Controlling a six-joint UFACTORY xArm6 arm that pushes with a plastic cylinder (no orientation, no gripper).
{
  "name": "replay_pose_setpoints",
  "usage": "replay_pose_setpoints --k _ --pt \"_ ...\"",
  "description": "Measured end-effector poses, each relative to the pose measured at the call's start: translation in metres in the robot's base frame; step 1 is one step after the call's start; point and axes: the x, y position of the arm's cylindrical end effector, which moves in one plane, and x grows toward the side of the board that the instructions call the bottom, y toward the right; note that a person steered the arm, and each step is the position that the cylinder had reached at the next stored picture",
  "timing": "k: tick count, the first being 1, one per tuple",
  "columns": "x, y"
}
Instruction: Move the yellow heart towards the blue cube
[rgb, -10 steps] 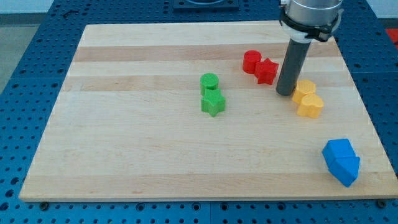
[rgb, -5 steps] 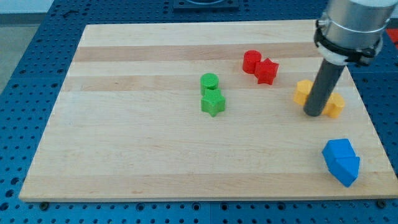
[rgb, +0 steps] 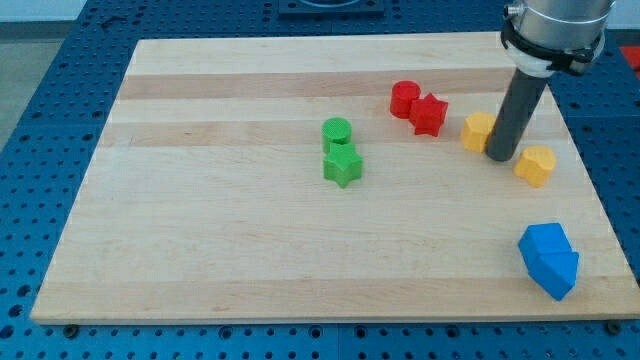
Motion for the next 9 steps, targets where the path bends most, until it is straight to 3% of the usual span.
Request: replay_pose_setpoints --k 1,3,4,5,6,9 --pt "-0.012 0.037" --pt "-0.016 0.037" --pt "0.020 0.024" --pt "0.023 0.024" --pt "0.051 0.024" --pt "0.063 0.024"
